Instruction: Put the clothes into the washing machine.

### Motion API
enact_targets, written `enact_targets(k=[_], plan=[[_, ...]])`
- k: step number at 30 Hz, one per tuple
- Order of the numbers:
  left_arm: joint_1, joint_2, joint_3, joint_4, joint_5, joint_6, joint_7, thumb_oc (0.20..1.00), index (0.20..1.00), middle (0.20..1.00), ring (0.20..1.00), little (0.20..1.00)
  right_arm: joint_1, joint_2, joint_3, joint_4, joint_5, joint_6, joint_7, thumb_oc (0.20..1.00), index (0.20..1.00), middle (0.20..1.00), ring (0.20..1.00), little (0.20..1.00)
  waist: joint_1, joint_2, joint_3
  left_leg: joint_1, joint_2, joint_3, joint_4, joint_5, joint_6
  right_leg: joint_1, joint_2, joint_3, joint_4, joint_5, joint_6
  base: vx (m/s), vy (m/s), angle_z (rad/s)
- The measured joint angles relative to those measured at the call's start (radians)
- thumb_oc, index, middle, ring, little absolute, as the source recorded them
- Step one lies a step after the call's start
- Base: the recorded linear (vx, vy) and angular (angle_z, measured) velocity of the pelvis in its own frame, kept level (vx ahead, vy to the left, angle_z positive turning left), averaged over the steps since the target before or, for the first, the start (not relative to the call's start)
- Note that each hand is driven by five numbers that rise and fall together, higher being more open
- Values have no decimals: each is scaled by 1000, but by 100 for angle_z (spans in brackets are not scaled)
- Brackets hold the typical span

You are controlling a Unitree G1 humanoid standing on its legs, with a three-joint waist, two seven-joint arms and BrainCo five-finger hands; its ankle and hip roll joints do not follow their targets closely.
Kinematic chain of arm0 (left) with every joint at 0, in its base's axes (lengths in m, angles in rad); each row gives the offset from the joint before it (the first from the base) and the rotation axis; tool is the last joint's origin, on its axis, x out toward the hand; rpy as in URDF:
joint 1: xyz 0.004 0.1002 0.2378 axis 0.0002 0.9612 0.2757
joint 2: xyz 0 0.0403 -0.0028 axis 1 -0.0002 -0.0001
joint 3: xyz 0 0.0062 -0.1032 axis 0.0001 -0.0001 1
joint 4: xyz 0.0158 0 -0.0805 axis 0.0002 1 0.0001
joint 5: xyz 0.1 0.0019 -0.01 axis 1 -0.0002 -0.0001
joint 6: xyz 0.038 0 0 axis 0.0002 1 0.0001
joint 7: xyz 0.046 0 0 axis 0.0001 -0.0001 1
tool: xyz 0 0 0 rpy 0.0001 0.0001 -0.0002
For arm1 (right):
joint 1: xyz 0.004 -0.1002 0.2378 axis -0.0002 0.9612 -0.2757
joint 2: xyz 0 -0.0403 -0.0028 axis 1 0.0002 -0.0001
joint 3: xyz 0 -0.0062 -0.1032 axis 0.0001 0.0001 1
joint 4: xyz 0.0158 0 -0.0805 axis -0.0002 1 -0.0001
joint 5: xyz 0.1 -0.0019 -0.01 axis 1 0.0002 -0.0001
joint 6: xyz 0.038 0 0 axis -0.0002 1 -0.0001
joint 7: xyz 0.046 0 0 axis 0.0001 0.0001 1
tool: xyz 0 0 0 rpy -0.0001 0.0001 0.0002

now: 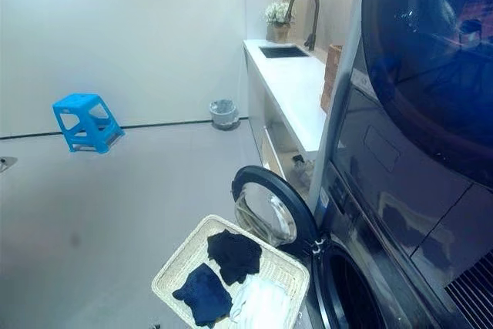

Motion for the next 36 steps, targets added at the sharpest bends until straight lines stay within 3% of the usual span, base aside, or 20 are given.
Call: enact_targets(k=[4, 6, 12, 18, 20, 24, 25, 32, 36], plan=[[-56, 9, -9, -79, 60, -76, 219, 1000, 1000, 1000, 1000, 1000, -37, -40, 4, -17, 18, -11, -4, 1000, 1000, 1000, 1000, 1000, -1, 35, 67, -69, -8, 7, 6, 14, 10, -70, -7, 10, 2, 28, 0, -127, 92, -6], [-114, 17, -11, -97, 91, -85, 282, 1000, 1000, 1000, 1000, 1000, -73, -55, 11, -17, 19, -17, -8, 1000, 1000, 1000, 1000, 1000, -2, 42, 114, -98, -12, 17, 6, 28, 14, -100, -11, 19, 2, 42, 3, -97, 58, -13], [-247, 53, -38, -101, 154, -89, 390, 1000, 1000, 1000, 1000, 1000, -161, -60, 35, -20, 49, -49, -24, 1000, 1000, 1000, 1000, 1000, -20, 24, 203, -155, -17, 62, 10, 34, 22, -182, -12, 66, 20, 58, 14, -63, 80, -24], [-446, 120, -58, -94, 156, -49, 412, 1000, 1000, 1000, 1000, 1000, -304, -70, 65, -40, 59, -64, -32, 1000, 1000, 1000, 1000, 1000, -56, 9, 363, -254, -24, 116, 54, 33, 33, -302, -19, 120, 68, 80, 24, -78, 78, -29], [-509, 136, -65, -84, 155, -47, 404, 1000, 1000, 1000, 1000, 1000, -321, -70, 84, -40, 70, -68, -35, 1000, 1000, 1000, 1000, 1000, -58, 3, 382, -281, -24, 125, 77, 24, 33, -331, -18, 138, 81, 84, 25, -75, 57, -23], [-591, 173, -73, -47, 146, -23, 353, 1000, 1000, 1000, 1000, 1000, -363, -69, 89, -51, 93, -69, -45, 1000, 1000, 1000, 1000, 1000, -61, -9, 401, -346, -24, 141, 106, 18, 35, -402, -16, 160, 107, 91, 25, -53, 35, -20], [-617, 175, -76, -30, 145, -12, 331, 1000, 1000, 1000, 1000, 1000, -369, -69, 111, -62, 97, -69, -50, 1000, 1000, 1000, 1000, 1000, -81, -17, 407, -356, -24, 141, 113, 17, 35, -412, -16, 162, 114, 91, 25, -53, 31, -8], [-693, 188, -103, -10, 119, 29, 278, 1000, 1000, 1000, 1000, 1000, -396, -67, 136, -121, 138, -71, -60, 1000, 1000, 1000, 1000, 1000, -112, -48, 414, -486, -25, 157, 179, 5, 42, -532, -16, 184, 144, 105, 30, -29, 26, -7], [-751, 197, -126, 39, 92, 91, 237, 1000, 1000, 1000, 1000, 1000, -406, -70, 157, -156, 174, -72, -79, 1000, 1000, 1000, 1000, 1000, -140, -61, 414, -585, -20, 165, 255, -19, 47, -616, -14, 191, 178, 109, 32, -22, 27, -7]])
